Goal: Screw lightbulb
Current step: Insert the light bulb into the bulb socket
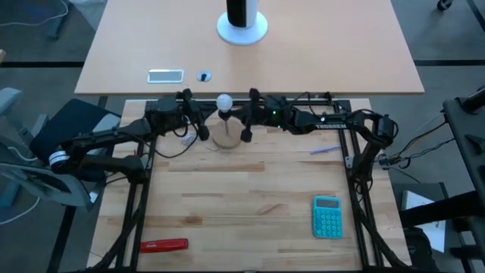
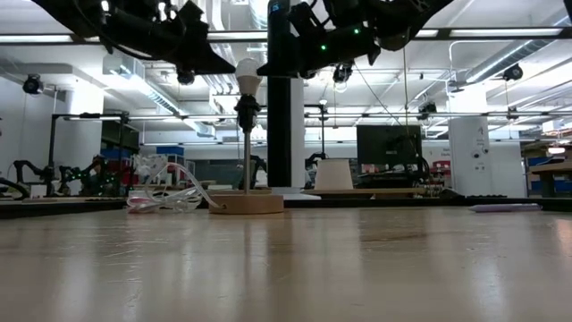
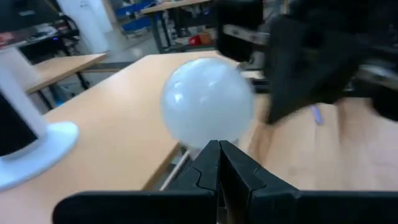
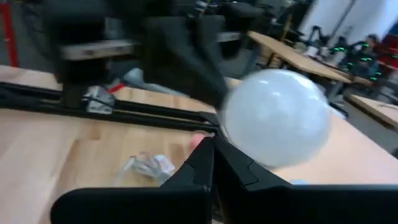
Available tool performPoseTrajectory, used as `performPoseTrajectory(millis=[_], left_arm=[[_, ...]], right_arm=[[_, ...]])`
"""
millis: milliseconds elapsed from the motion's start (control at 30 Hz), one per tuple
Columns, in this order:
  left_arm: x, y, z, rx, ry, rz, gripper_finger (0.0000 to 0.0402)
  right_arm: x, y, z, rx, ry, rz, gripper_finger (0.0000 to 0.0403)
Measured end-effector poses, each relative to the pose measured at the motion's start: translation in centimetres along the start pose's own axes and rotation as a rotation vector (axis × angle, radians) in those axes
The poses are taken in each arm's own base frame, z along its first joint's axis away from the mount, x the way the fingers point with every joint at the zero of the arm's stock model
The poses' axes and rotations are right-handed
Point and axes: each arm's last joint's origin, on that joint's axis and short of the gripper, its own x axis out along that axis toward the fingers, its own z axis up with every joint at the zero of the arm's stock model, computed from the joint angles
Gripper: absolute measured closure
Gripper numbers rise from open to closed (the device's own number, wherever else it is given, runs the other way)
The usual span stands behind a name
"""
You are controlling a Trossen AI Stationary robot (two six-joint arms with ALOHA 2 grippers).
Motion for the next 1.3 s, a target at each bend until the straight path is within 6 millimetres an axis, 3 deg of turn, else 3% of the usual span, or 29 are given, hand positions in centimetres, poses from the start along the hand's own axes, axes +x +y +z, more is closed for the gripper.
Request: performPoseTrajectory(millis=[267,467,1067,1300], left_arm=[[-1.2,0.0,0.3,0.008,0.016,-0.004,0.0402],[-0.5,0.0,0.1,0.028,0.006,0.004,0.0402],[0.3,0.2,-0.6,0.028,0.061,0.082,0.0402],[0.2,0.1,-0.7,0.027,0.072,0.075,0.0402]], right_arm=[[-0.8,-1.3,0.3,-0.016,0.076,-0.169,0.0403],[-0.3,-2.2,-0.4,0.007,0.039,-0.18,0.0403],[0.2,0.4,0.2,-0.051,-0.017,-0.015,0.0403],[0.0,0.3,0.0,-0.054,0.045,-0.06,0.0403]])
